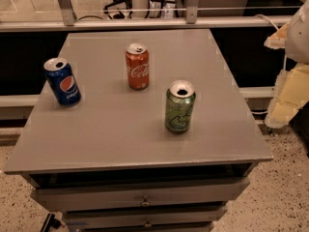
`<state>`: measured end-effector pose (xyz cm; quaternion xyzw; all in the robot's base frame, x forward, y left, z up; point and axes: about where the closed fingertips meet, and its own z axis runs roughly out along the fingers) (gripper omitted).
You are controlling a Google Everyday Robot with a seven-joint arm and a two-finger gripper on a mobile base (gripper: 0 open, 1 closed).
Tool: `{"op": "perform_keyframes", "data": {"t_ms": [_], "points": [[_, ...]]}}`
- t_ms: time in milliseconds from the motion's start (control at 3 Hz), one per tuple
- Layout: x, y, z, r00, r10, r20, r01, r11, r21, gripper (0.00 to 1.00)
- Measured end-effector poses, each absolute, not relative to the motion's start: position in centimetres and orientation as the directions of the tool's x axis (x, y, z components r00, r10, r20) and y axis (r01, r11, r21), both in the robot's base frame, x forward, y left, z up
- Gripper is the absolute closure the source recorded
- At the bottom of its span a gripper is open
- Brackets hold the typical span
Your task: Move green can near coke can
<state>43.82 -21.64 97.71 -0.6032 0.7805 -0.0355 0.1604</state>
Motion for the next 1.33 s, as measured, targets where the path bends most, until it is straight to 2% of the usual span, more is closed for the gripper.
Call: {"op": "perform_keyframes", "data": {"t_ms": [667, 1333], "points": [[43.6, -21.1, 98.8, -0.204, -0.955, -0.215, -0.927, 0.259, -0.271, 0.0], [43.7, -14.4, 101.2, -0.062, -0.971, -0.231, -0.951, 0.127, -0.283, 0.0]]}}
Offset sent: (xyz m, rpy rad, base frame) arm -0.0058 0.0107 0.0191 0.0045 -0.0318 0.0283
